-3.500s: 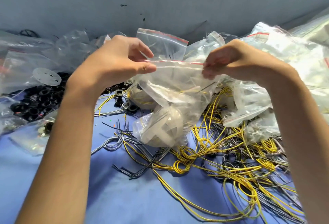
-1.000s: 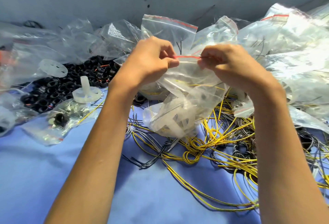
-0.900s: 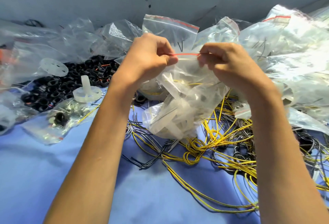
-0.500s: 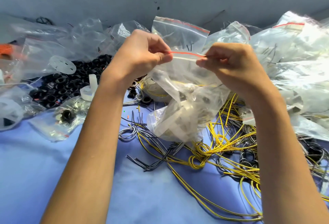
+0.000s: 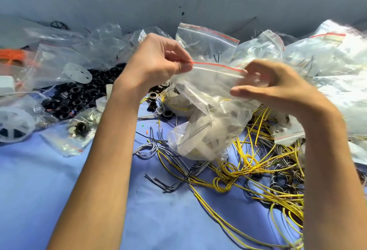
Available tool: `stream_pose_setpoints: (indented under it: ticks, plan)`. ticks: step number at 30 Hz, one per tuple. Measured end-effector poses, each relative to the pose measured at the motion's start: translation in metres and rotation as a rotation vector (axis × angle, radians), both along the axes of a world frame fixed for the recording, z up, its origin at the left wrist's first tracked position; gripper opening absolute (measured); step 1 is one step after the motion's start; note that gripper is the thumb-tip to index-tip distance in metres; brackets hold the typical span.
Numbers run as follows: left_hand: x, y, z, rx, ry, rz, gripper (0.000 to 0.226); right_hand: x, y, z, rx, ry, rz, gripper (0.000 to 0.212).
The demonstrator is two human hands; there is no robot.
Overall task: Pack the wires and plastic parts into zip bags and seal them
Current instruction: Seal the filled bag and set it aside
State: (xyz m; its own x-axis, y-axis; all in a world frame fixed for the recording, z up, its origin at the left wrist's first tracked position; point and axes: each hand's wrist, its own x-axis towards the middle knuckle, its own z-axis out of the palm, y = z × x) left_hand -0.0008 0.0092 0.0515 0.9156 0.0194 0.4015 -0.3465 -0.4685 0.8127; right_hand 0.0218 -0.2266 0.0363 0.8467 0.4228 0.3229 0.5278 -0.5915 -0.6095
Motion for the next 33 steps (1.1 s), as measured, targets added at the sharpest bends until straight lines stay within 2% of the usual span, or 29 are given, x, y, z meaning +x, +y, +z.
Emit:
stream_pose_setpoints:
  ticks: [2,4,7,8,11,12,15,18,20,22,24,25,26,28,29,31,33]
  plan:
    - [0.003,-0.005,0.000,-0.034,-0.069,0.040,0.021,-0.002,0.008,-0.002,-0.104,0.093,0.041,0.041]
    - [0.007,-0.009,0.000,-0.054,-0.133,0.109,0.019,-0.002,0.018,-0.005,-0.186,0.057,0.058,0.025]
    - [0.011,-0.010,-0.001,-0.039,-0.160,0.193,0.012,0.002,0.030,-0.005,-0.156,-0.048,0.007,0.045]
    - [0.012,-0.009,0.000,-0.014,-0.164,0.240,0.015,0.003,0.037,-0.003,-0.104,-0.047,0.007,0.048]
    - [0.012,-0.007,0.005,0.106,-0.224,0.436,0.036,0.007,0.062,0.000,0.206,0.135,0.078,0.033]
    - [0.011,-0.006,0.008,0.140,-0.254,0.503,0.043,0.009,0.073,0.002,0.323,0.178,0.078,0.034]
    - [0.006,-0.002,0.016,0.185,-0.377,0.643,0.051,0.026,0.105,0.008,0.613,0.231,-0.027,0.033]
    - [0.012,0.002,0.014,0.174,-0.402,0.640,0.051,0.048,0.127,0.003,0.687,0.229,-0.139,0.008]
    - [0.026,0.003,0.000,0.282,-0.237,0.568,0.049,0.054,0.131,-0.010,0.494,0.204,-0.196,0.008]
    - [0.043,0.005,-0.028,0.461,0.062,0.442,0.042,0.047,0.129,-0.027,0.102,0.118,-0.237,0.007]
    - [0.053,0.008,-0.059,0.582,0.320,0.306,0.038,0.038,0.127,-0.042,-0.187,-0.045,-0.338,0.047]
    - [0.054,0.009,-0.069,0.611,0.361,0.266,0.037,0.035,0.129,-0.046,-0.240,-0.196,-0.385,0.065]
    - [0.056,0.012,-0.076,0.630,0.358,0.241,0.035,0.030,0.133,-0.047,-0.252,-0.357,-0.392,0.074]
    - [0.058,0.019,-0.077,0.594,0.394,0.201,0.034,0.027,0.144,-0.045,-0.267,-0.581,-0.250,0.069]
    - [0.058,0.024,-0.072,0.535,0.451,0.202,0.035,0.029,0.149,-0.045,-0.303,-0.614,-0.129,0.061]
    - [0.064,0.041,-0.062,0.393,0.476,0.231,0.030,0.039,0.153,-0.048,-0.393,-0.475,0.054,0.045]
    - [0.070,0.062,-0.050,0.145,0.476,0.274,0.030,0.057,0.148,-0.059,-0.514,-0.298,0.107,0.044]
